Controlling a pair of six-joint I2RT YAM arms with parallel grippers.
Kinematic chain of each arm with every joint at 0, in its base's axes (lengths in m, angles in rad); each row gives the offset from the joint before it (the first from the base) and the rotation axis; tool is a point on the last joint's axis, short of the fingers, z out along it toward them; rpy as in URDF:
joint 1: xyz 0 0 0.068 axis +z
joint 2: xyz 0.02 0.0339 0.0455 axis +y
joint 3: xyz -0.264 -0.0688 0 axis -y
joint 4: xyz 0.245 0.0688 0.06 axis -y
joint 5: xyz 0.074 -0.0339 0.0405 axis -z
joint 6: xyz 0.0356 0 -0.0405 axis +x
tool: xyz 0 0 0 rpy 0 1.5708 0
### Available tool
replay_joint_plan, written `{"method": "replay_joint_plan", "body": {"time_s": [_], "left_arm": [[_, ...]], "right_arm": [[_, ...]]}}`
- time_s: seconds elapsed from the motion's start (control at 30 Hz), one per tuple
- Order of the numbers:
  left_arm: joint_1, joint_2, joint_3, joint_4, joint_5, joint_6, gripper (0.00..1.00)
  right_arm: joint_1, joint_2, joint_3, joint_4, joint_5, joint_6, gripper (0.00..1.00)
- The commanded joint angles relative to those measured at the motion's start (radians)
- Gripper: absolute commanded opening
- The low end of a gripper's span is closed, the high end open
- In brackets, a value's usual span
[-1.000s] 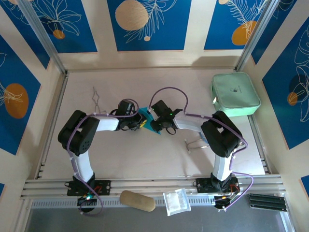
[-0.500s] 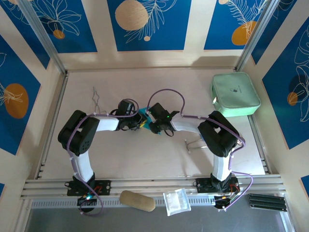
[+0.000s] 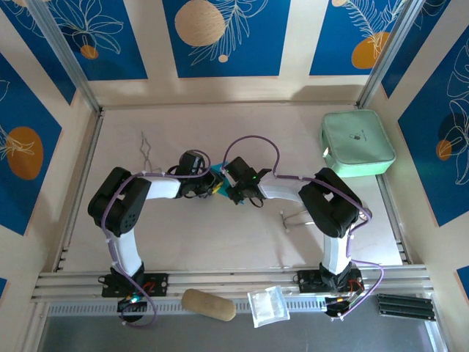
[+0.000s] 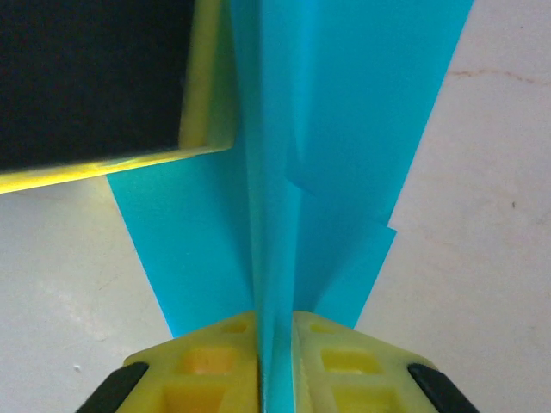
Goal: Fold a paper plane with a square sheet of paper (pick it up from the middle)
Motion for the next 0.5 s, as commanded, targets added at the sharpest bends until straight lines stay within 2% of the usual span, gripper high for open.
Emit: {"method": "replay_joint_plan", "body": {"time_s": [0.0, 0.47], "left_arm": [[-0.011, 0.027, -0.01, -0.053, -0.002, 0.003, 0.22], [-0.011, 0.012, -0.021, -0.063, -0.009, 0.008, 0.21]], "right_arm": [[0.002, 0.013, 0.016, 0.001, -0.032, -0.004, 0.15], [-0.033, 0.014, 0.012, -0.003, -0.15, 0.018, 0.12]]}}
